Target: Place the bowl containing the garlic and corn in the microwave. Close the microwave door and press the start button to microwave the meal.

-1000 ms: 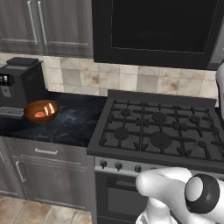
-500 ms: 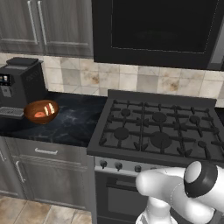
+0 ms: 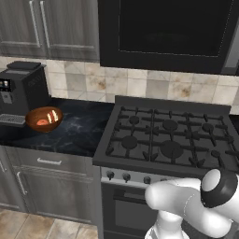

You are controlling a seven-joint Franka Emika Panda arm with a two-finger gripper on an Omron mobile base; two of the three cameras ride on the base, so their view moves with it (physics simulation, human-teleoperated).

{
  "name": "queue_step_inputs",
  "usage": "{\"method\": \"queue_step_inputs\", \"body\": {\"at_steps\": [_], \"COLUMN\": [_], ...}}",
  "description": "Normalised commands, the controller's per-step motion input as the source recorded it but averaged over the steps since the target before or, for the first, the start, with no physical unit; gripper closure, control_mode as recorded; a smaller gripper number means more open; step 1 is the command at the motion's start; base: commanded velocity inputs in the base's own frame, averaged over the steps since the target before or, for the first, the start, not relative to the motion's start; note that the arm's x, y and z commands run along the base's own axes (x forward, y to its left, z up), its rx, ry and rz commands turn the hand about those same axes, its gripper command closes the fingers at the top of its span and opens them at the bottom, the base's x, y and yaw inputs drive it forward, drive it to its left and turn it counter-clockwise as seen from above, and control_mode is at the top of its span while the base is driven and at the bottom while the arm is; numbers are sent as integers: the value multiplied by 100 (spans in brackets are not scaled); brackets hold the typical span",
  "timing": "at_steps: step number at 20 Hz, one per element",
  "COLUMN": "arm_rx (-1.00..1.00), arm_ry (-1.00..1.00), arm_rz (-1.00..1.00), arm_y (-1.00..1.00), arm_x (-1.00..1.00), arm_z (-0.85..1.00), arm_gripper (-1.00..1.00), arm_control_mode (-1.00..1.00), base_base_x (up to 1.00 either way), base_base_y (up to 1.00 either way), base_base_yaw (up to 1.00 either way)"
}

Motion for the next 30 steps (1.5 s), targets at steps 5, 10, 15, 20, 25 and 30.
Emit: {"method": "queue_step_inputs", "body": {"at_steps": [5, 10, 15, 20, 25, 30], "arm_rx": [29, 20, 7, 10, 9, 9], "arm_ry": [-17, -12, -4, -4, -1, 0], "arm_rz": [0, 0, 0, 0, 0, 0], "arm_y": [-6, -19, -20, -17, -9, -31], "arm_x": [29, 31, 27, 33, 41, 27], "arm_z": [0, -3, -15, 0, 0, 0], "arm_gripper": [100, 100, 100, 100, 100, 100], "arm_control_mode": [-100, -100, -100, -100, -100, -100], "base_base_x": [0, 0, 0, 0, 0, 0], "base_base_y": [0, 0, 0, 0, 0, 0], "base_base_yaw": [0, 0, 0, 0, 0, 0]}}
